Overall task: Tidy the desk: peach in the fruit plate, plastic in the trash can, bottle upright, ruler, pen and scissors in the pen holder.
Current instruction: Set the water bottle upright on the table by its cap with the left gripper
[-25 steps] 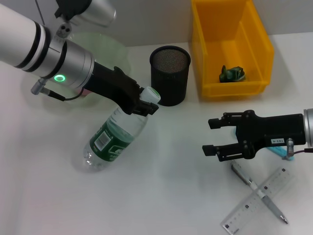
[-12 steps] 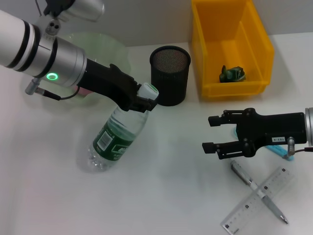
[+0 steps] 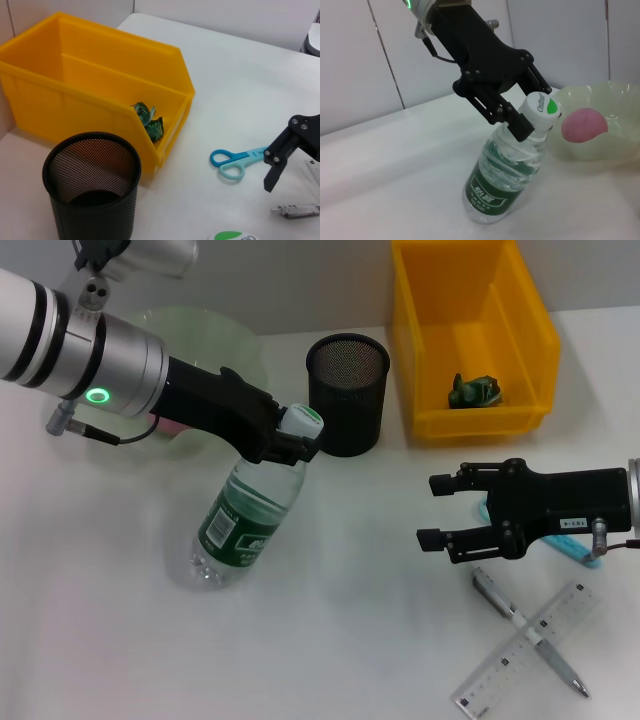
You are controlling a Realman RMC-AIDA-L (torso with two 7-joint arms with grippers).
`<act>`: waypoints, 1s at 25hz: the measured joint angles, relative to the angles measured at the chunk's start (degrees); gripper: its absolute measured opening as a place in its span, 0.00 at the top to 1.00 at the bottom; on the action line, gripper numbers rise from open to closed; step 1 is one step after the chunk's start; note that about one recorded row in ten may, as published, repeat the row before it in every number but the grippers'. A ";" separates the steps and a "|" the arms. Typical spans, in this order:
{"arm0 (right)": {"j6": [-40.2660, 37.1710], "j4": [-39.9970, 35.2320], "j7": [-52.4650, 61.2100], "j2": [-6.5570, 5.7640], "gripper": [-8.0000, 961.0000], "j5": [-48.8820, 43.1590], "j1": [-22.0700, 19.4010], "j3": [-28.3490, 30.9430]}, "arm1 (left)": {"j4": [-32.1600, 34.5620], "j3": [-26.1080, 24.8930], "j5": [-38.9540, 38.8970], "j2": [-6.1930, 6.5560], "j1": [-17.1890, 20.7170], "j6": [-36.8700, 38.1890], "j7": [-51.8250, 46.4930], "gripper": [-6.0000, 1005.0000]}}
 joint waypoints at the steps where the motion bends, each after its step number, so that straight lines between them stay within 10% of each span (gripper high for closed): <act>1: -0.13 0.00 0.00 0.00 0.16 0.00 0.00 0.00 | 0.00 0.00 -0.15 0.00 0.04 0.08 0.05 0.56; 25: -0.51 0.00 0.33 -0.18 0.16 0.00 -0.08 0.00 | 0.51 -2.99 -2.00 -0.04 1.02 1.22 1.71 0.54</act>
